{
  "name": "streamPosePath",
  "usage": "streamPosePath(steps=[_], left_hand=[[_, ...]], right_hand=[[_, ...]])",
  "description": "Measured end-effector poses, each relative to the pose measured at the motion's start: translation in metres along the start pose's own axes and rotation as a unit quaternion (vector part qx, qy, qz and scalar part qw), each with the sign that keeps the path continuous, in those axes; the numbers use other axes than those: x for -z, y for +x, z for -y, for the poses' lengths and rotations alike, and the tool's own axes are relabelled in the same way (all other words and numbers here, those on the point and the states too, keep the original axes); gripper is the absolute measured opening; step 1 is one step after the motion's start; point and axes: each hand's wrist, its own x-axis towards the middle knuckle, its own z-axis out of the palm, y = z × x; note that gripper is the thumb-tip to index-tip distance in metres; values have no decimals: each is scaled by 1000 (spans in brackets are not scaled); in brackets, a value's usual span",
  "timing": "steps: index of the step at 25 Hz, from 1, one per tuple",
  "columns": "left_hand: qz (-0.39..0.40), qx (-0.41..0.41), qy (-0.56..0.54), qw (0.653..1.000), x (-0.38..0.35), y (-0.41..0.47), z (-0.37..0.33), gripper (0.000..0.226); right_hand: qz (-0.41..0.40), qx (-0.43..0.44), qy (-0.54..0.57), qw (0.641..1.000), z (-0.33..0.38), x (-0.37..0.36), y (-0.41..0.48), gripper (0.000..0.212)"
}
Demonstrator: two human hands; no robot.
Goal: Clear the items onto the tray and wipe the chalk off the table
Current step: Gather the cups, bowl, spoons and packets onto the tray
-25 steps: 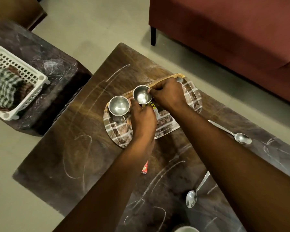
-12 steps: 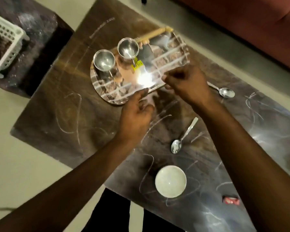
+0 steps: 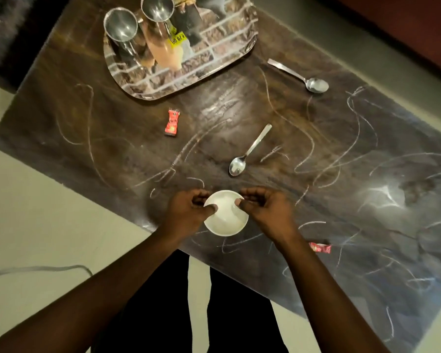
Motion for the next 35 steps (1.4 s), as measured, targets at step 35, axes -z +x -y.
streamPosePath(steps=[35], left_hand=[[-158,-45,-367,916,167,166,-140,10]], right_hand=[[-86,85,-4,993,243,-68,213,10]])
